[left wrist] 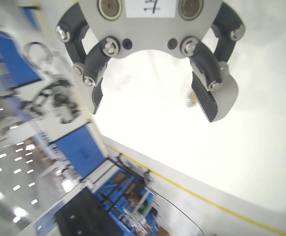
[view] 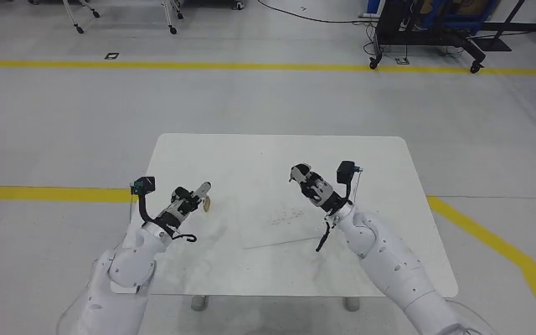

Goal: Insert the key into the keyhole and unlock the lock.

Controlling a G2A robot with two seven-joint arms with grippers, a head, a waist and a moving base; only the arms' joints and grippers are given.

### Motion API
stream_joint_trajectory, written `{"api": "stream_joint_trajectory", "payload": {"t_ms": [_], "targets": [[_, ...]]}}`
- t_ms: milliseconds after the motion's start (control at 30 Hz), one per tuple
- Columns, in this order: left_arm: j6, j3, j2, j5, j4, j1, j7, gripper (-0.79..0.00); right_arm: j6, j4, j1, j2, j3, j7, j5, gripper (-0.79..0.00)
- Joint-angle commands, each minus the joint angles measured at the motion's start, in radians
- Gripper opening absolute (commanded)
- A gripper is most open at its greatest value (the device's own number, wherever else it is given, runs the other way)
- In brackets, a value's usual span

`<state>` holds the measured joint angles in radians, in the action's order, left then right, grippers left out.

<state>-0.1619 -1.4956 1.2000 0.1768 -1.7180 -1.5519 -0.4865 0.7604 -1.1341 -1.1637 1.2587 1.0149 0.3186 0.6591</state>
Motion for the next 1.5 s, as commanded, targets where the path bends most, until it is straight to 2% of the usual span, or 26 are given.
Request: {"api": "stream_joint_trajectory", "payload": {"t_ms": [0, 133, 200, 333, 367, 400, 467, 533, 567, 667, 767, 1033, 1167, 1367, 1467], "targets": [[0.001, 0.02, 0.003, -0.438, 0.044, 0.041, -0.134, 0.0, 0.034, 0.017, 0.008, 0.014, -0.022, 0.012, -0.098, -0.785], [-0.035, 0.057, 0.008, -0.615, 0.141, 0.114, -0.301, 0.0, 0.077, 0.041, 0.026, 0.046, -0.078, 0.011, -0.261, -0.785], [-0.046, 0.075, 0.009, -0.646, 0.188, 0.145, -0.354, 0.0, 0.088, 0.056, 0.038, 0.063, -0.11, -0.002, -0.317, -0.785], [-0.072, 0.123, 0.013, -0.614, 0.249, 0.188, -0.374, 0.0, 0.106, 0.101, 0.068, 0.095, -0.165, -0.016, -0.384, -0.785], [-0.083, 0.137, 0.015, -0.613, 0.25, 0.196, -0.383, -0.031, 0.106, 0.114, 0.077, 0.103, -0.177, -0.018, -0.392, -0.785], [-0.099, 0.147, 0.015, -0.587, 0.251, 0.206, -0.38, -0.102, 0.106, 0.126, 0.084, 0.111, -0.187, -0.019, -0.402, -0.785], [-0.14, 0.169, 0.017, -0.513, 0.246, 0.224, -0.352, -0.175, 0.105, 0.148, 0.098, 0.125, -0.205, -0.02, -0.413, -0.785], [-0.176, 0.193, 0.019, -0.411, 0.244, 0.24, -0.285, -0.194, 0.109, 0.17, 0.109, 0.138, -0.219, -0.024, -0.423, -0.785], [-0.191, 0.212, 0.022, -0.371, 0.242, 0.244, -0.254, -0.243, 0.106, 0.184, 0.115, 0.143, -0.226, -0.029, -0.424, -0.785], [-0.221, 0.254, 0.027, -0.296, 0.252, 0.246, -0.209, -0.274, 0.1, 0.217, 0.129, 0.158, -0.238, -0.037, -0.423, -0.785], [-0.229, 0.266, 0.029, -0.288, 0.274, 0.245, -0.192, -0.382, 0.107, 0.246, 0.136, 0.169, -0.242, -0.051, -0.435, -0.785], [-0.233, 0.268, 0.028, -0.275, 0.297, 0.26, -0.161, -0.489, 0.147, 0.299, 0.152, 0.19, -0.238, -0.106, -0.495, -0.785], [-0.232, 0.273, 0.028, -0.272, 0.304, 0.265, -0.159, -0.514, 0.159, 0.322, 0.161, 0.2, -0.236, -0.146, -0.528, -0.785], [-0.233, 0.277, 0.027, -0.247, 0.308, 0.268, -0.142, -0.622, 0.178, 0.347, 0.168, 0.213, -0.231, -0.188, -0.568, -0.785], [-0.232, 0.278, 0.026, -0.244, 0.311, 0.27, -0.134, -0.637, 0.188, 0.358, 0.171, 0.219, -0.228, -0.214, -0.598, -0.785]]}}
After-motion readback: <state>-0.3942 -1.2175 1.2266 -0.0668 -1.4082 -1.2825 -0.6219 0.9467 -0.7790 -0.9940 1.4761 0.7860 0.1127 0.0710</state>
